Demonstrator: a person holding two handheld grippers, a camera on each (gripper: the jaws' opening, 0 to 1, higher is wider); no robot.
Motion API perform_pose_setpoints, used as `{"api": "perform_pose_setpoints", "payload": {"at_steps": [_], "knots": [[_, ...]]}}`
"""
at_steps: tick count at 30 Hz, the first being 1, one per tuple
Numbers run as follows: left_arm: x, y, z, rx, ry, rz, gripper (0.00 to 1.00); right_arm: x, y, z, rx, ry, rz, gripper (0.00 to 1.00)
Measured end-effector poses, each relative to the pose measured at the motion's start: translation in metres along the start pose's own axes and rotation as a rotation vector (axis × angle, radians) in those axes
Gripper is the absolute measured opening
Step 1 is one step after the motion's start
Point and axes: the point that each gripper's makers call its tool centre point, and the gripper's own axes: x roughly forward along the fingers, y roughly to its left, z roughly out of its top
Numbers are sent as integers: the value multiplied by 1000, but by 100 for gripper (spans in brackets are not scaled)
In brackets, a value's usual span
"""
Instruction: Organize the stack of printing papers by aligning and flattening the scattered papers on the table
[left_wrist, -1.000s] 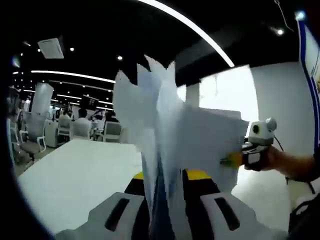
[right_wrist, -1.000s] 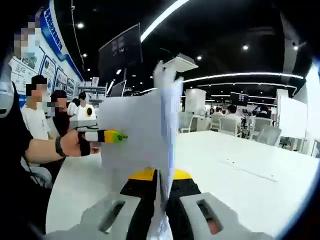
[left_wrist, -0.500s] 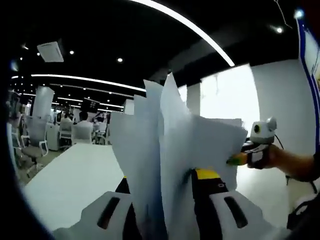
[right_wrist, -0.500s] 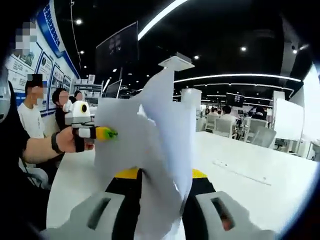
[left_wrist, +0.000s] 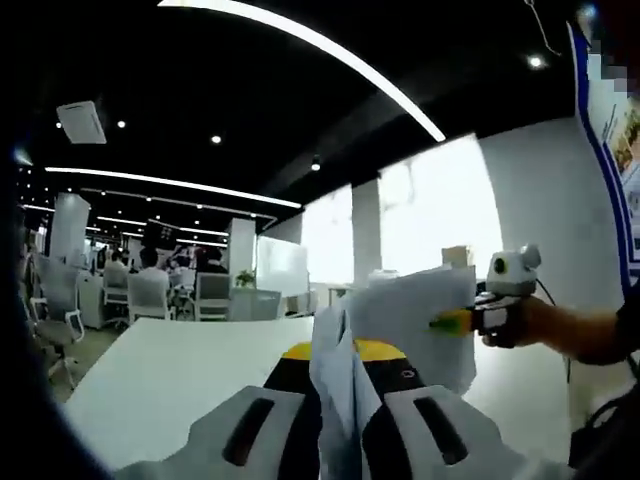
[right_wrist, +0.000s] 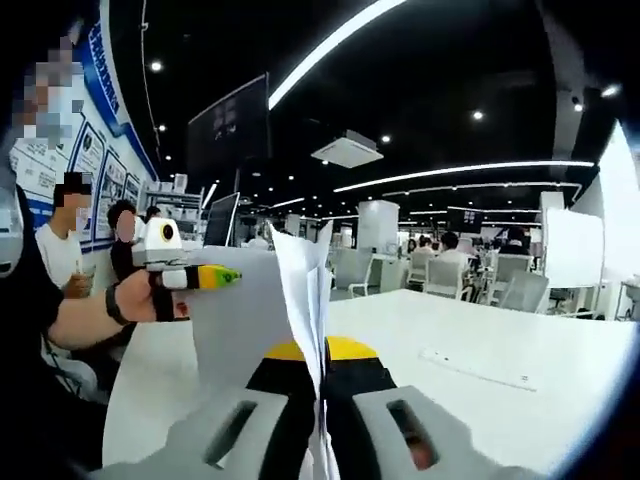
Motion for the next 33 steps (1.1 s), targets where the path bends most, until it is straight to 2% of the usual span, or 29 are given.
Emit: {"api": "perform_pose_setpoints", "payload": {"at_steps": [3,5,6,7,8,9,10,11,13,17,22,24,27,29,31,33], "knots": [[2,2,15,-10,-29,-8,9,-1,1,6,38,-47,-1,0],[4,2,17,-8,-28,-12,10,-2,1,4,47,-62,-1,0],[5,1,13,-13,-14,-19,12,-3,1,-2,56,-46,-1,0],[5,-3,-1,-28,38,-36,16,-4,0,-15,68,3,-4,0],[5,-1,-17,-52,95,-22,25,-5,-3,-28,84,56,-11,6],[5,0,-27,-52,125,-13,33,-5,-7,-40,104,102,-29,17],[5,2,-40,-52,158,1,37,-4,-8,-49,102,131,-34,24],[4,0,-47,-49,165,-6,37,-5,-9,-54,92,149,-36,26],[1,-6,-51,-73,144,-40,35,-6,-9,-61,77,172,-34,26],[2,-2,-45,-82,113,-15,46,-9,-9,-65,60,203,-39,32],[13,-4,-22,-56,79,-27,42,0,-3,-41,67,142,-24,32],[16,-9,-19,-39,79,-40,41,4,1,-43,64,150,-2,34],[14,-8,-38,-32,144,-39,41,2,-5,-60,55,195,-30,34],[10,-4,-49,-22,153,-32,39,-2,-8,-63,69,187,-31,33],[8,-1,-50,-44,144,-28,37,-4,-9,-62,97,182,-24,33],[8,-1,-49,-54,145,-32,29,-5,-10,-62,100,182,-23,31]]}}
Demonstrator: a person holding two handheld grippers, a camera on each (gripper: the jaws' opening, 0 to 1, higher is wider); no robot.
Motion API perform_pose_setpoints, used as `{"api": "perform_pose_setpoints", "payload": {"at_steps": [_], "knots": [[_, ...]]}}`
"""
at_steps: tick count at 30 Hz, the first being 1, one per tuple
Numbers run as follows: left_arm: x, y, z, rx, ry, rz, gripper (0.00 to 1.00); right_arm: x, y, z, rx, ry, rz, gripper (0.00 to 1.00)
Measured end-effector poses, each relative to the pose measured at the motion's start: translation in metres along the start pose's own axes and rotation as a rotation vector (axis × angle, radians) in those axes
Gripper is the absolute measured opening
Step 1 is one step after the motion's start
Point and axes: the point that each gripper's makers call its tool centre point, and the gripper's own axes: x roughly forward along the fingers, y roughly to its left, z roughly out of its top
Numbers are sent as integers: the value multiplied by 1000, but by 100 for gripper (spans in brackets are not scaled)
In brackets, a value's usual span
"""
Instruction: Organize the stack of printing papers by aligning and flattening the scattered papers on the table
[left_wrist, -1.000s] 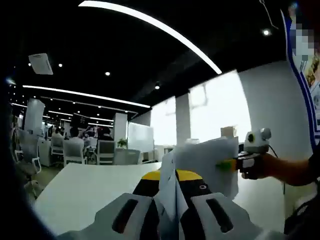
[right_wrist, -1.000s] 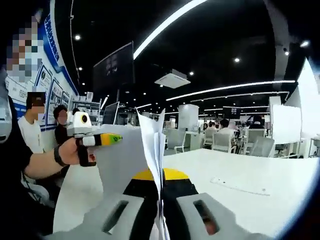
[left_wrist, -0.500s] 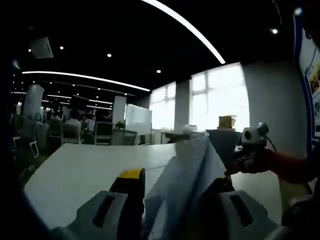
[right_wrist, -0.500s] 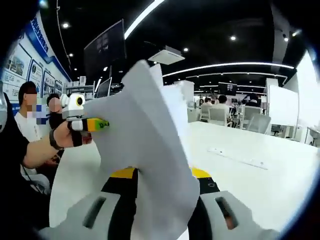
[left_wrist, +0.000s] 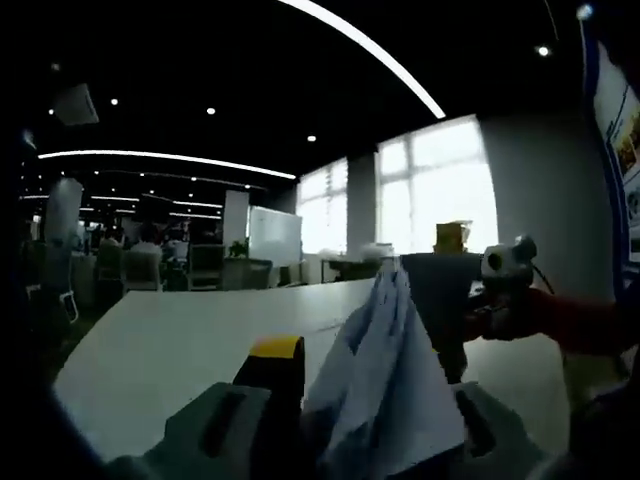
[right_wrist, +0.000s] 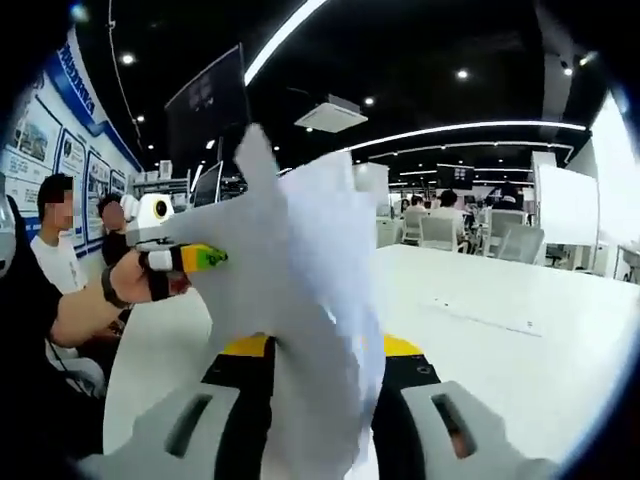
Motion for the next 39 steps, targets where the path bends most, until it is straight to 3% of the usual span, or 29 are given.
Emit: {"api": "perform_pose_setpoints", "payload": {"at_steps": [3,5,8,14,17,18,22,27,31,36,39], "knots": [[0,0,8,30,0,7,14,-1,3,9,-39,-24,-3,22],[1,-1,11,43,-1,8,10,0,7,8,-18,-24,16,9],[2,-4,11,19,10,-14,7,1,11,7,-33,-42,21,0],[3,-5,10,86,2,5,16,0,6,9,-68,-36,0,0],[5,3,-13,45,79,22,22,2,1,2,-23,-12,-12,10],[5,3,-14,52,73,21,22,2,1,0,-11,-2,-7,9],[5,-1,-12,72,64,13,15,2,7,2,-18,-13,15,0],[6,-7,-10,71,51,-6,7,3,13,1,-87,-2,11,0],[4,-10,-9,45,43,-15,6,1,10,2,-66,-8,5,0],[-3,-17,-5,52,27,-45,8,-6,4,19,-131,-18,-24,0],[-7,-10,-2,146,31,-5,20,-13,1,43,-162,-35,-53,0]]}}
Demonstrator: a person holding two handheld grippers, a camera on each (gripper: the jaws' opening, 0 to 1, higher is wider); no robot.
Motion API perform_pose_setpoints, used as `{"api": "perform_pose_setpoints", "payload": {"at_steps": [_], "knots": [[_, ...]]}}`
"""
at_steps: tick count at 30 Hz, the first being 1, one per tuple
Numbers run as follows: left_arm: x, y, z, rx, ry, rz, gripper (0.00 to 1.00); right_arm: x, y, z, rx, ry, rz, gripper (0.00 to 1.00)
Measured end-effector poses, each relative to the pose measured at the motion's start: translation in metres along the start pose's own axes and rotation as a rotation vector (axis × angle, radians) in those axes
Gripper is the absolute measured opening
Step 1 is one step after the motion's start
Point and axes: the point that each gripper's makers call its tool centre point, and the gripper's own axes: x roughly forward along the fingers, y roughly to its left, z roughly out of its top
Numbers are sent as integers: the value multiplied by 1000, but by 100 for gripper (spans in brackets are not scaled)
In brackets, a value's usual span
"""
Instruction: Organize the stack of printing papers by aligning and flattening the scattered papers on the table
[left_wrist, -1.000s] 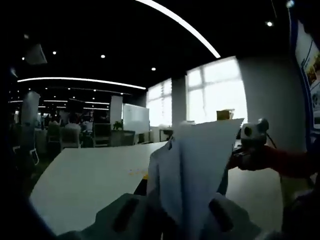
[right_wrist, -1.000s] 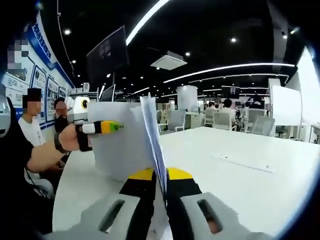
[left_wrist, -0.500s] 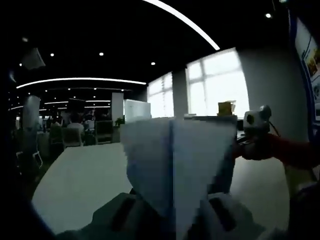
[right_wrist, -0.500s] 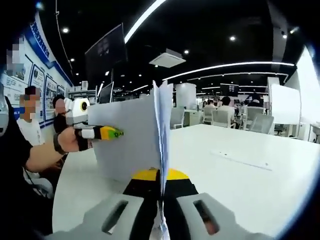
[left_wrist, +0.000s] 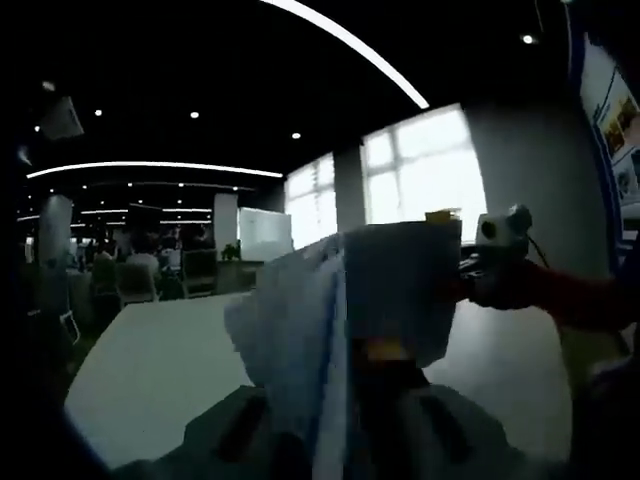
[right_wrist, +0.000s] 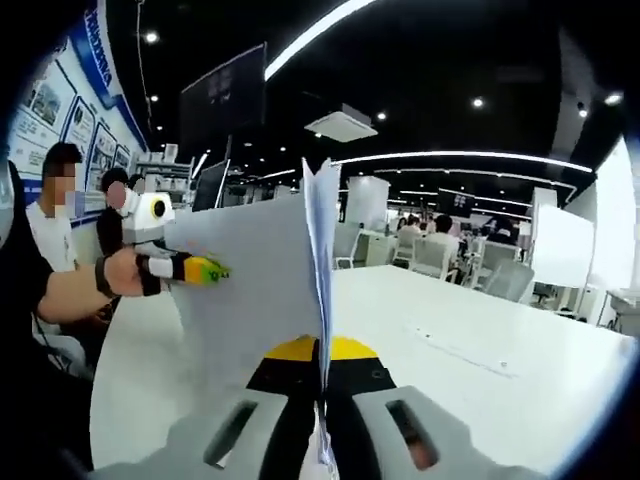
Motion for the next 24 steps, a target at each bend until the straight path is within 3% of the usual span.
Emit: {"api": "perform_pose_setpoints", "payload": {"at_steps": [3,7,11,18,24], "knots": [[-6,13,3,85,15,67,34,-5,-2,26,-32,-47,-5,0],[-16,21,18,118,-2,115,45,-9,-3,51,-135,-55,-44,0],[-21,23,37,221,-15,162,57,-3,6,57,-220,-31,-42,0],[-19,-2,76,351,-53,155,56,14,27,60,-369,18,-54,0],[-11,-10,71,489,1,162,53,14,51,65,-438,-17,22,0]]}}
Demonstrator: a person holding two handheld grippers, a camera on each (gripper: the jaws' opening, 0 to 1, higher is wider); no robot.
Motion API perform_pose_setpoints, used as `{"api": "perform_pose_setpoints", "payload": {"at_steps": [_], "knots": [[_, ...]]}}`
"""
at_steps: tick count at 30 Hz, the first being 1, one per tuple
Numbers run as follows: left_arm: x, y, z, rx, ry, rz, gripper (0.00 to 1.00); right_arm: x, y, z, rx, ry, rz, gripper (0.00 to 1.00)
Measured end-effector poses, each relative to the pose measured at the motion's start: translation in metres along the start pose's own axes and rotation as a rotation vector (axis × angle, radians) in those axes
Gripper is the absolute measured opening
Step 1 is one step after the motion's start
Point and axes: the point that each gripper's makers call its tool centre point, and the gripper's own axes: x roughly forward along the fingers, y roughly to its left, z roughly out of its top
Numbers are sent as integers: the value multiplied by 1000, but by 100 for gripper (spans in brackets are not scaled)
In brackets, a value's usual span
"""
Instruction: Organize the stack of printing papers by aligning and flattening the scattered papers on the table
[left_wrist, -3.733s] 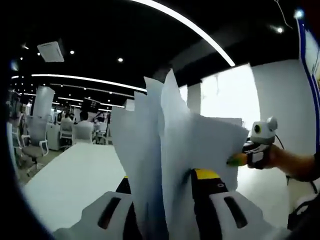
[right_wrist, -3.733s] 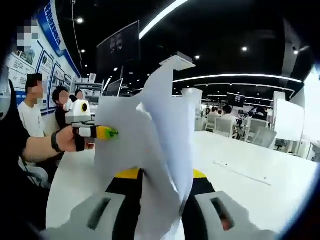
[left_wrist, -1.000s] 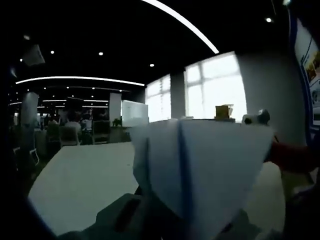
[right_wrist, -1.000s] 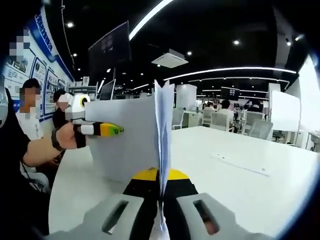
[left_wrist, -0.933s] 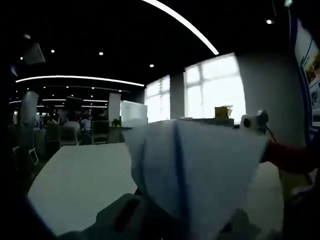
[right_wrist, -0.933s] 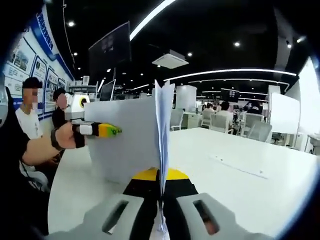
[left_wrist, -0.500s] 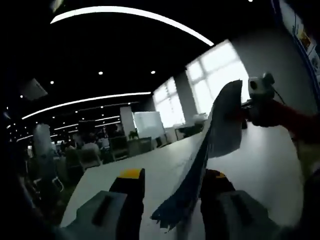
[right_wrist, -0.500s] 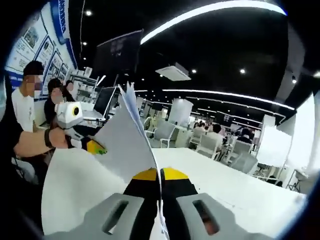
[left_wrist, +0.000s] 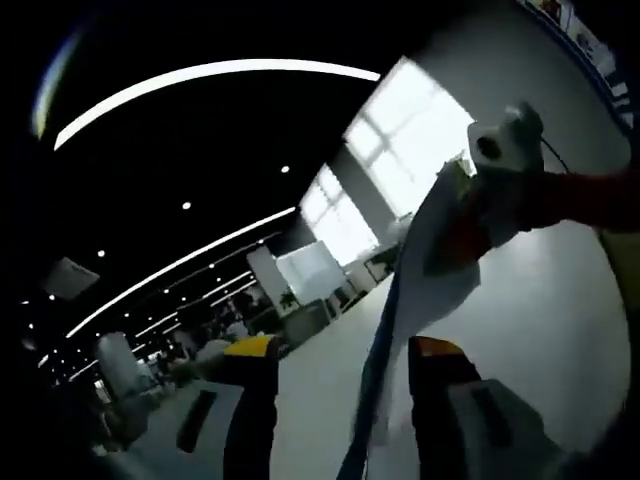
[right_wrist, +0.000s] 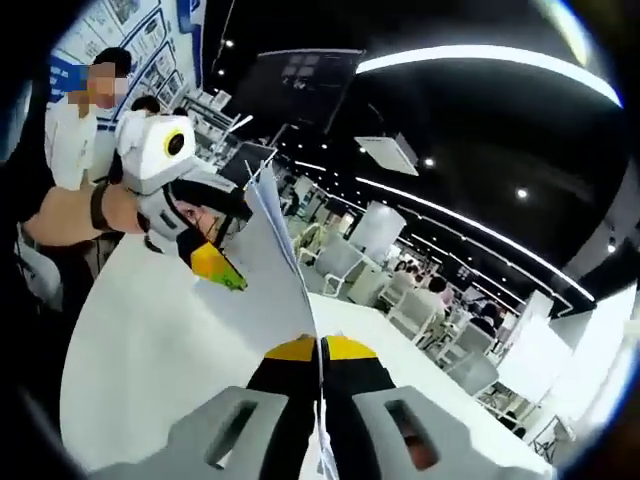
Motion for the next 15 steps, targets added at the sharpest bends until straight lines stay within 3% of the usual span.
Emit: {"api": "perform_pose_setpoints", "payload": {"at_steps": [1,3,6,9,13,15], "knots": [[0,-1,-1,4,2,0,45,0,4,4,28,-27,23,0],[3,-16,-5,-20,7,-80,24,-2,3,4,45,-34,22,0],[3,-24,-2,-58,-15,-117,6,-3,3,4,43,-40,15,0],[2,-25,2,-159,-33,-104,6,-6,-4,10,34,-76,-24,1],[-1,-18,5,-204,-81,-91,6,-13,-22,19,61,-148,-85,32],[-4,-14,3,-247,-92,-84,5,-19,-32,21,78,-183,-129,30]]}}
